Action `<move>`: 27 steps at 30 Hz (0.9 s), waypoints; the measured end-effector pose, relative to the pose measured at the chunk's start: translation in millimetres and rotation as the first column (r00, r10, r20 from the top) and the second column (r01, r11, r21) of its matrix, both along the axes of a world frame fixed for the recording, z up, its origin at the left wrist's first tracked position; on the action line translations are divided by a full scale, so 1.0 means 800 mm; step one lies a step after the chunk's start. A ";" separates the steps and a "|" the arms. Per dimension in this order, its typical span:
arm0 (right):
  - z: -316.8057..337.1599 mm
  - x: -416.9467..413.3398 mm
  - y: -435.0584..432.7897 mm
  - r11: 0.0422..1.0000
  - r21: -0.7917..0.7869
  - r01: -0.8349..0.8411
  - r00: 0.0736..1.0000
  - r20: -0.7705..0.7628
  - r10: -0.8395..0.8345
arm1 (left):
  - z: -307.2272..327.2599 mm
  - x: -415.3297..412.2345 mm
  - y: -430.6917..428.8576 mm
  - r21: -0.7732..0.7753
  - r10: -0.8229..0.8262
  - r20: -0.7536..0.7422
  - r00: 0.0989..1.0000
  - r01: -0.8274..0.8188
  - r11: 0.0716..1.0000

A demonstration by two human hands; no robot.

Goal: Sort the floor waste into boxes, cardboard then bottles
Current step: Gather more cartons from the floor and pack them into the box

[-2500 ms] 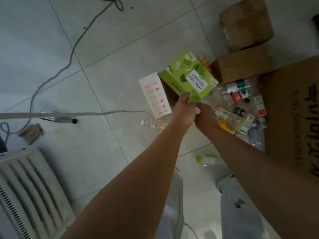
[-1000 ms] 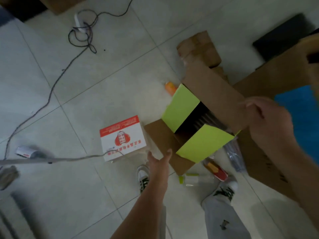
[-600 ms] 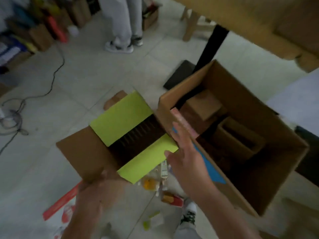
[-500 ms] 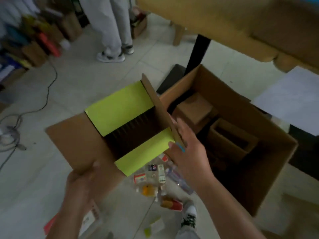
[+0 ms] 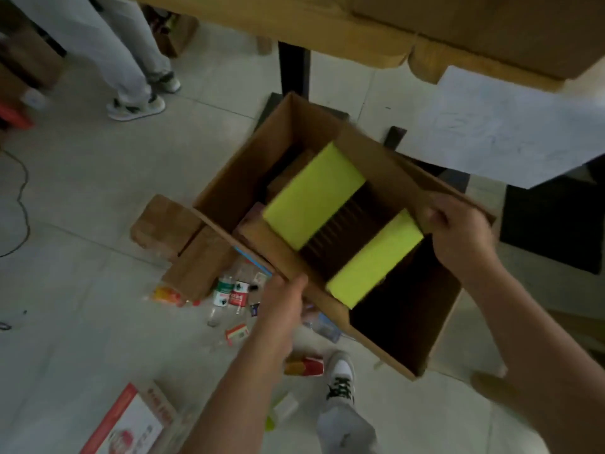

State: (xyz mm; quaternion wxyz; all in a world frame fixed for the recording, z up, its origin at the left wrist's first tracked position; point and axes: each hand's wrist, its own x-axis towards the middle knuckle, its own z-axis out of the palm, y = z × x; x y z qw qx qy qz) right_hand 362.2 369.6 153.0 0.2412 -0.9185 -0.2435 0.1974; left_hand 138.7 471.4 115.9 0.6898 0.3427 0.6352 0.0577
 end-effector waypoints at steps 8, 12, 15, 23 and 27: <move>-0.103 -0.050 -0.083 0.851 -0.389 -0.354 0.935 -0.155 0.318 | -0.077 0.039 -0.005 -0.142 0.074 -0.279 0.957 -0.118 0.983; -0.102 -0.093 -0.102 0.901 -0.343 -0.265 0.916 0.203 0.347 | -0.105 0.056 -0.003 -0.123 0.056 -0.346 0.937 -0.104 0.987; -0.119 -0.152 -0.135 0.844 -0.302 -0.443 0.858 0.128 0.497 | -0.117 0.064 -0.015 -0.032 0.037 -0.405 0.914 -0.055 0.998; -0.179 -0.131 -0.191 0.793 -0.497 -0.353 0.929 -0.086 0.360 | -0.116 0.085 -0.038 0.016 0.113 -0.337 0.935 -0.115 0.993; -0.185 -0.079 -0.186 0.810 -0.553 -0.195 0.981 -0.104 0.166 | -0.128 0.116 -0.041 -0.102 0.038 -0.229 0.973 -0.063 0.993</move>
